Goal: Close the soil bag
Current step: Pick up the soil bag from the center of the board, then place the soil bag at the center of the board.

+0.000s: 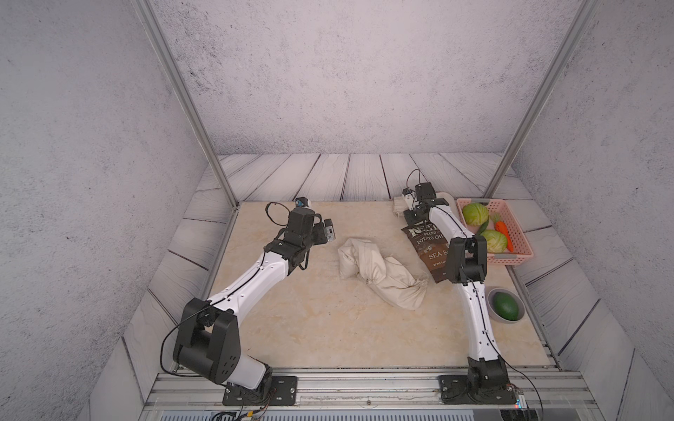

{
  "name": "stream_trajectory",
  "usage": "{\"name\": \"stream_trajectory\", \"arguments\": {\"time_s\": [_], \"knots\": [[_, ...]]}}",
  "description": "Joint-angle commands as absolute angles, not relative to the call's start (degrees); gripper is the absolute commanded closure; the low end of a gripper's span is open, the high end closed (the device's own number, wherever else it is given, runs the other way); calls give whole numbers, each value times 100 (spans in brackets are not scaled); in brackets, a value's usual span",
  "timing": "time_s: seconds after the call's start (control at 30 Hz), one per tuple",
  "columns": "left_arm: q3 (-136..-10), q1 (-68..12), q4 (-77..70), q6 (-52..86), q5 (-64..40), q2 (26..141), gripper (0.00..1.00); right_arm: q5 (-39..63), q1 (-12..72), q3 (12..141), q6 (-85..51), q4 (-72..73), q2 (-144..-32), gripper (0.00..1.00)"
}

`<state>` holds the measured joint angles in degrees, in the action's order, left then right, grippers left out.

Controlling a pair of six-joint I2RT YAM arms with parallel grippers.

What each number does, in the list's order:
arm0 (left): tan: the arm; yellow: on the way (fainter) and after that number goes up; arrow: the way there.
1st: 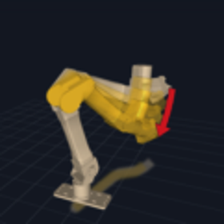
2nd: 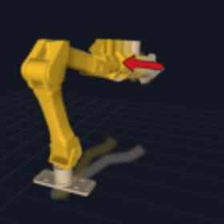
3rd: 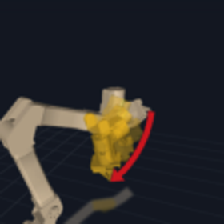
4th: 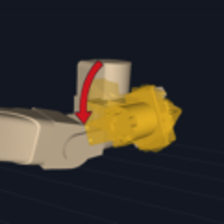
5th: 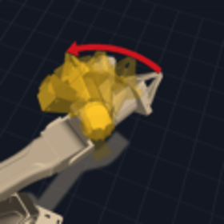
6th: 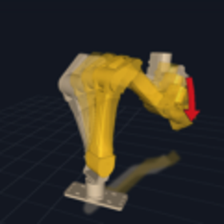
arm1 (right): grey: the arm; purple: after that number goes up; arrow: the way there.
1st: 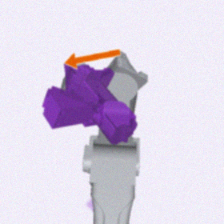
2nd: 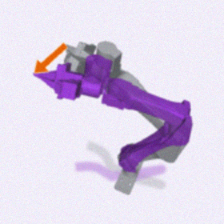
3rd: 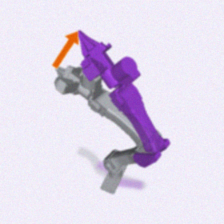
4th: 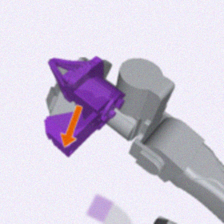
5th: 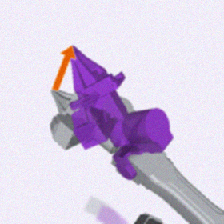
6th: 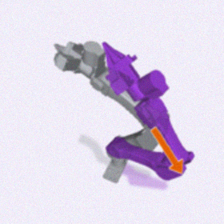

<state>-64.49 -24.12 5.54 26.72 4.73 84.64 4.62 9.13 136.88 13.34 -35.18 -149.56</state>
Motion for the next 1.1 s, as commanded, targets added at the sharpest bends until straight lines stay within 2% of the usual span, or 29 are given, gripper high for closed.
{"name": "stream_trajectory", "arguments": {"time_s": [0.0,0.37,0.5,0.83,1.07], "knots": [[-6416,-2391,432,2550,431,8241,2,1045,1008,13557,1475,-3237,-13934,100],[-6314,-2391,353,2303,558,7536,2,1356,1418,12978,2202,-3633,-11951,100],[-6082,-2399,109,2019,345,7172,1,1868,1669,12009,2345,-3643,-11013,100],[-5613,-2664,-531,702,-549,6713,2,2365,2545,8644,2354,-2265,-8856,100],[-5938,-3012,-412,777,-1147,6626,1,2555,2753,7269,2146,-1515,-7934,100]]}}
